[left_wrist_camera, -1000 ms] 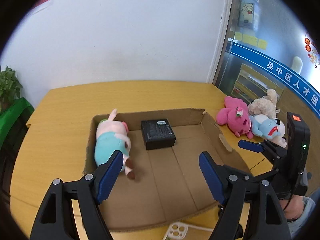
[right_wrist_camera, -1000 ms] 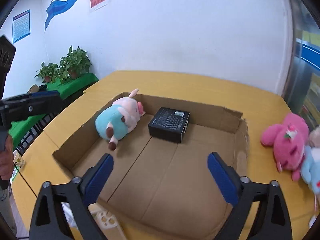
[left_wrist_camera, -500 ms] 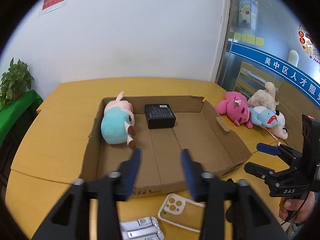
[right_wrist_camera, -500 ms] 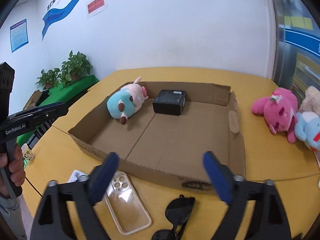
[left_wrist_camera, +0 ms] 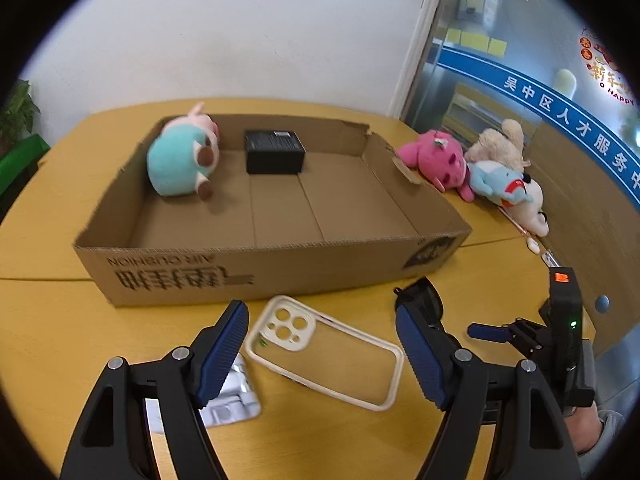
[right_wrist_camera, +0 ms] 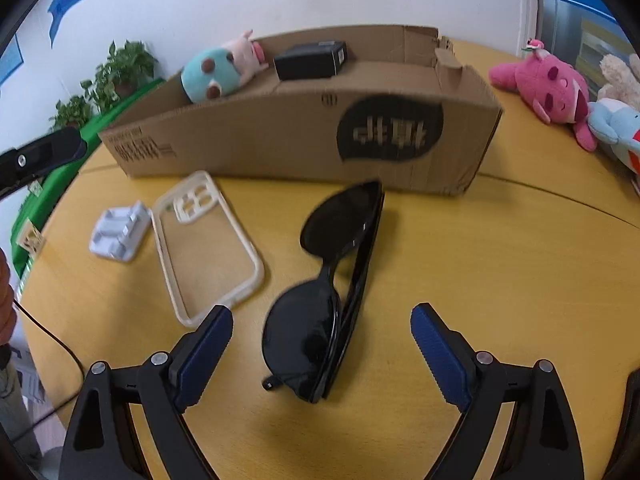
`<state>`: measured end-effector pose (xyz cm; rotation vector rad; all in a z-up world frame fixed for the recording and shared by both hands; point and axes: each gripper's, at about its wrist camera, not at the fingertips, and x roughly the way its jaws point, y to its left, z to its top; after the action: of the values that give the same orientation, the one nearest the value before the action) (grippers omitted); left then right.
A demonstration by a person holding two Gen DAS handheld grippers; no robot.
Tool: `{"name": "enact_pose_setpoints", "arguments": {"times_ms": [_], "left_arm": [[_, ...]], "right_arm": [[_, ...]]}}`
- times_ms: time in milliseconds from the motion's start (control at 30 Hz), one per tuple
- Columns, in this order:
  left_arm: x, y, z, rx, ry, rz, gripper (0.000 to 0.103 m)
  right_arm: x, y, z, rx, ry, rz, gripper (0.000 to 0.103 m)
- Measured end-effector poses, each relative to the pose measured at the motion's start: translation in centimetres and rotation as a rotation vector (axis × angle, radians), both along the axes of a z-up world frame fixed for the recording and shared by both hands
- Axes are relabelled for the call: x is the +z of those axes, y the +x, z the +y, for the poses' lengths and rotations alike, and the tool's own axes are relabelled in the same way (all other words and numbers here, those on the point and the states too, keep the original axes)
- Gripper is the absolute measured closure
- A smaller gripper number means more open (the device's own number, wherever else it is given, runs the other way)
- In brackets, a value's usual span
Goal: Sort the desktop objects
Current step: 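Close the right tool on the black sunglasses beside the box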
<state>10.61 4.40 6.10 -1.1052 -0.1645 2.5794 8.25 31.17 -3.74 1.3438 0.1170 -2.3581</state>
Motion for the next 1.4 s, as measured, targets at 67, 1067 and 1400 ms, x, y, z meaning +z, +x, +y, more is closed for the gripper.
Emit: {"name": "enact_pose_setpoints", "arguments": {"times_ms": [67,1067,1400], "left_arm": [[-0.4,-0.1,0.6,-0.014,0.005,-0.014,0.027],[-8.3,-3.7,15.3,-0.387,0.12,-0.386,0.06],[-7.8,-3.9,14.4,-0.346,0.148,-0.385,0.094]], "right_arm": [[-0.8,0.1,-0.3,0.007,0.032,-0.012,0.032],[-0.9,2.0,4.8,-0.072,-0.204,-0.048,0.068],[-0.9,2.2,5.1,-0.081,-0.219,-0.048,0.069]]}}
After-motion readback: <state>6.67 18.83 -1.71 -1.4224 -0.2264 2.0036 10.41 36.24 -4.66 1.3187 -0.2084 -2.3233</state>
